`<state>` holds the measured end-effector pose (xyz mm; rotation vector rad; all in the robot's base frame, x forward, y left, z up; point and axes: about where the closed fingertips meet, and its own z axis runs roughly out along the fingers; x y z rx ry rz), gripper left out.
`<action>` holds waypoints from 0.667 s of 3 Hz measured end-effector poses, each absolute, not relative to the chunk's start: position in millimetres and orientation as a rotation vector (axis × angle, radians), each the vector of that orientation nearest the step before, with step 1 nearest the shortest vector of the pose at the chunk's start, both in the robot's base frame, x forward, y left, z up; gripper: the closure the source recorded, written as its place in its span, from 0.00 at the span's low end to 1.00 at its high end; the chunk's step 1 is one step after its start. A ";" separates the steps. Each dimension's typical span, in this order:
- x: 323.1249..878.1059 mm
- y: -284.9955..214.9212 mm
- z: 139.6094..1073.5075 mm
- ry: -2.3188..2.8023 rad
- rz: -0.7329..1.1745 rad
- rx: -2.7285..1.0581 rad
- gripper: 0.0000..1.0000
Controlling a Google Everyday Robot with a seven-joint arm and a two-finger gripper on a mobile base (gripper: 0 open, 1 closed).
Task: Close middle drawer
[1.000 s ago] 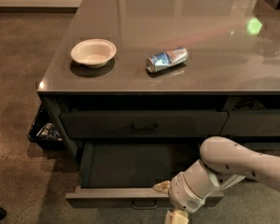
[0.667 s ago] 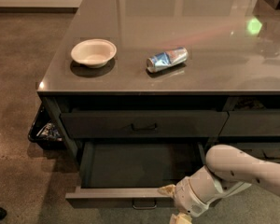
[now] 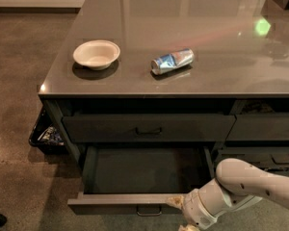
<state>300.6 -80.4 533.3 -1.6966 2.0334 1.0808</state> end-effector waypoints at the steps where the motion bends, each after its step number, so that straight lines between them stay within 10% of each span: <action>1: 298.4 -78.6 520.5 2.026 1.130 -1.674 0.00; 2: 301.7 -66.4 479.4 1.983 1.204 -1.656 0.00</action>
Offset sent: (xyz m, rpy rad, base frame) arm -0.0032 0.0351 -0.1291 0.1916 0.1377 0.0161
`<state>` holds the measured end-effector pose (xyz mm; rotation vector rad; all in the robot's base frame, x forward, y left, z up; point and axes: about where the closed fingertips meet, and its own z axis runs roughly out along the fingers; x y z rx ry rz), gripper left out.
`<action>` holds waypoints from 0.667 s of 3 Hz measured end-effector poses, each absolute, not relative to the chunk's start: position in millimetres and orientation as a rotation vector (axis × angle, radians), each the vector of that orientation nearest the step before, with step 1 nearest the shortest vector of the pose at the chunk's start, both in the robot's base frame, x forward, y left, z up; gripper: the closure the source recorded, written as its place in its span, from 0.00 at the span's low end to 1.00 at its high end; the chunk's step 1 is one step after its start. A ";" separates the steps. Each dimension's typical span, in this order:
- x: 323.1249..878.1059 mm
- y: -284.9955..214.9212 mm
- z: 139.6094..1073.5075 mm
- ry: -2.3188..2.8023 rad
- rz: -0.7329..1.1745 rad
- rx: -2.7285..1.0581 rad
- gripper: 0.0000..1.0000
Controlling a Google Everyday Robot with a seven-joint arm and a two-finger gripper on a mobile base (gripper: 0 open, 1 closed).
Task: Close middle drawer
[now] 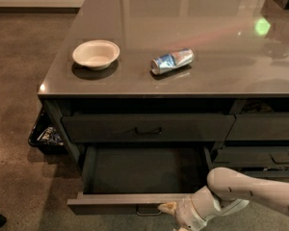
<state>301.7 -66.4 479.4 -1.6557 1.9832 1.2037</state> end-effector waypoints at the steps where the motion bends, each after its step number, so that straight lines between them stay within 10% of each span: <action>1: 306.2 -41.7 435.8 1.889 1.293 -1.672 0.00; 2: 306.3 -41.8 436.1 1.890 1.292 -1.672 0.00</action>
Offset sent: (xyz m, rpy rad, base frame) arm 0.0073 0.0186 -0.0332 0.0562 -0.0020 0.0419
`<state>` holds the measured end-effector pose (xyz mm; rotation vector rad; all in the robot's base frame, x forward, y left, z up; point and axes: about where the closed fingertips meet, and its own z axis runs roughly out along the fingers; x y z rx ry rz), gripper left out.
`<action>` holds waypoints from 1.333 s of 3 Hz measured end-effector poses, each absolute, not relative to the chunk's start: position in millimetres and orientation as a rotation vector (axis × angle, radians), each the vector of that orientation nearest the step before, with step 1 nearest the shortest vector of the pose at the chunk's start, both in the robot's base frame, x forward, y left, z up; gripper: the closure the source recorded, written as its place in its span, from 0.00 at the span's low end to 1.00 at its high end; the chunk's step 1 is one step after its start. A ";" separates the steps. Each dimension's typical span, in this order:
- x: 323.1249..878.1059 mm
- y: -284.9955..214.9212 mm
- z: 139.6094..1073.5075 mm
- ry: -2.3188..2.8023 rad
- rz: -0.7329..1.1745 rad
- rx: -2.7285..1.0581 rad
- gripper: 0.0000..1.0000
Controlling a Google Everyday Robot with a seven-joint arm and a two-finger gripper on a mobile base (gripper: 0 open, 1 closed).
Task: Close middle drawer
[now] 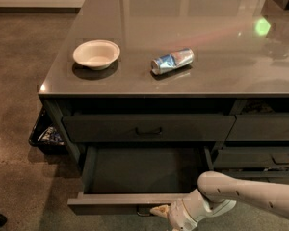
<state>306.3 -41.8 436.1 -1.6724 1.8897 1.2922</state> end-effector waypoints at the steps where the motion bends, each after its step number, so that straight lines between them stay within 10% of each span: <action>1: 321.0 -46.4 418.0 1.894 1.276 -1.670 0.00; 4: 348.2 -46.4 413.0 1.878 1.225 -1.687 0.00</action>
Offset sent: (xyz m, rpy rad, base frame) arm 0.0722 -0.0178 -0.0503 -0.0403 -0.0763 -0.0506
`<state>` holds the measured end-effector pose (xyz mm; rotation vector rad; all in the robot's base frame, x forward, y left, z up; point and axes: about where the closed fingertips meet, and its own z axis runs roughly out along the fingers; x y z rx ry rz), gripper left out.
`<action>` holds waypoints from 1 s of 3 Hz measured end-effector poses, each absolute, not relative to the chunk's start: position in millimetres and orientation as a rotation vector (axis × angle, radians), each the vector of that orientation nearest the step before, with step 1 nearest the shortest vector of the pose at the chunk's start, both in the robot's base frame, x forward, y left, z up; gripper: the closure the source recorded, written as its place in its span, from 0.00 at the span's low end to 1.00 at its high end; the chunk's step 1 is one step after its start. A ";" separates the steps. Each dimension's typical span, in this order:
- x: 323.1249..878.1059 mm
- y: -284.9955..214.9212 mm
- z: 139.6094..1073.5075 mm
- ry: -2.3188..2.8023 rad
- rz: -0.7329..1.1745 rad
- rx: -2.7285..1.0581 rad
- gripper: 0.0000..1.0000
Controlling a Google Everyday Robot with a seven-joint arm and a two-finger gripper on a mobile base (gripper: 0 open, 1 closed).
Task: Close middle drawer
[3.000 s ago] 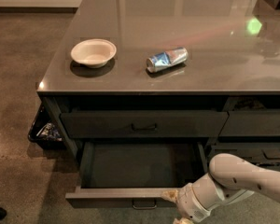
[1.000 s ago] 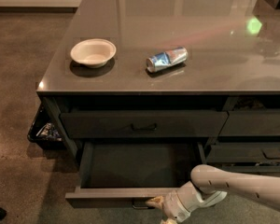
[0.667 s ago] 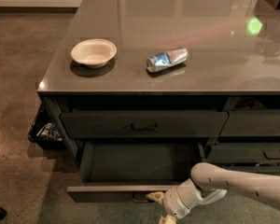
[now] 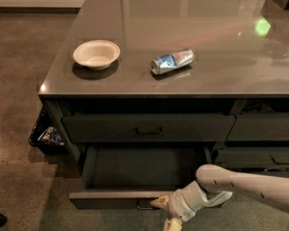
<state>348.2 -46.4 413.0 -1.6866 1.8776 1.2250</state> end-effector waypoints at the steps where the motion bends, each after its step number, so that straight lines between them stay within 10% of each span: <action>1: 348.3 -46.3 414.9 1.877 1.225 -1.687 0.00; 3: 389.6 -27.5 419.8 1.821 1.196 -1.758 0.00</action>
Offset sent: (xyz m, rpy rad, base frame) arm 0.1768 0.0713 0.0186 -0.0093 -0.1773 0.1902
